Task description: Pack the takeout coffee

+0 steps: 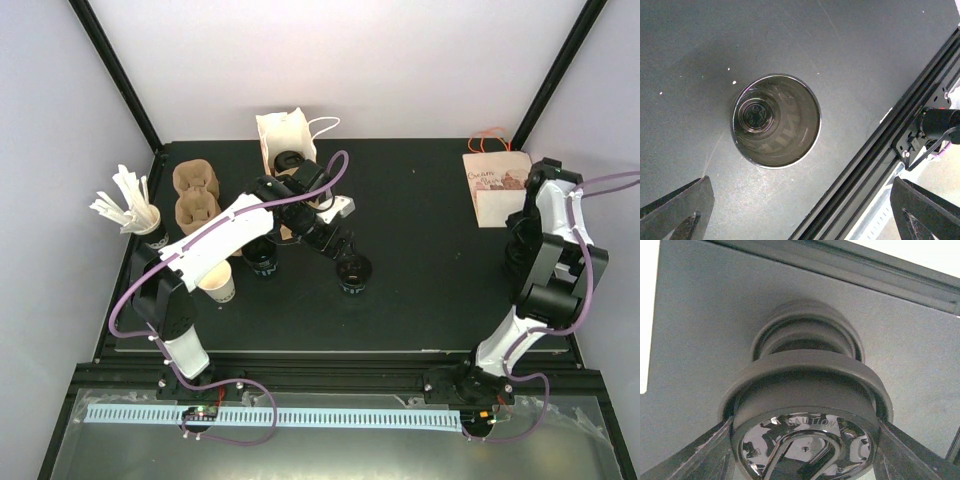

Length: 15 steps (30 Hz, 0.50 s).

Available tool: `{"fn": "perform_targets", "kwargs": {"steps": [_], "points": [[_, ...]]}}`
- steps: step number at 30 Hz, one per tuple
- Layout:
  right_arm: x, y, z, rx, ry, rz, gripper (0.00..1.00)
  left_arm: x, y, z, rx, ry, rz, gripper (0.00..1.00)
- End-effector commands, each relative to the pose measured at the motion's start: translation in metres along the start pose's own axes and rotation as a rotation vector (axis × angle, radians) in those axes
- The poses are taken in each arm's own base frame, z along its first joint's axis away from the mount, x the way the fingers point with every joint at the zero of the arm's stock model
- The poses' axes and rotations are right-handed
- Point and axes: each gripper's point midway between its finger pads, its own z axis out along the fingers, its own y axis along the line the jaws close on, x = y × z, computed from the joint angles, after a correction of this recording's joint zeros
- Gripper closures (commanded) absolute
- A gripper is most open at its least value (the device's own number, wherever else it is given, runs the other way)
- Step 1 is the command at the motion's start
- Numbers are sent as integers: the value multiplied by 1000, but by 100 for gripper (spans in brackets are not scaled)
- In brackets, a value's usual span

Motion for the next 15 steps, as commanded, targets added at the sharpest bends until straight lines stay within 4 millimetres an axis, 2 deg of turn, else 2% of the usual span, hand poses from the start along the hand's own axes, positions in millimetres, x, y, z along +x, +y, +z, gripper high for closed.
{"fn": "perform_targets", "kwargs": {"steps": [1,4,6,9,13,15], "points": [[23,13,-23,-88,26,-75,33,-8,-9,-8,29,-21,8,1],[58,46,-39,-200,50,-212,31,-9,-10,-8,32,-22,7,1],[92,73,-49,-295,79,-343,30,-10,-10,-8,32,-25,5,1],[148,104,-54,-399,113,-549,28,-11,-9,-8,27,-30,1,1],[208,117,-37,-421,193,-721,26,-6,-5,-9,11,-35,-3,1],[229,118,-21,-404,226,-769,25,-3,-3,-9,1,-34,-6,1]]}}
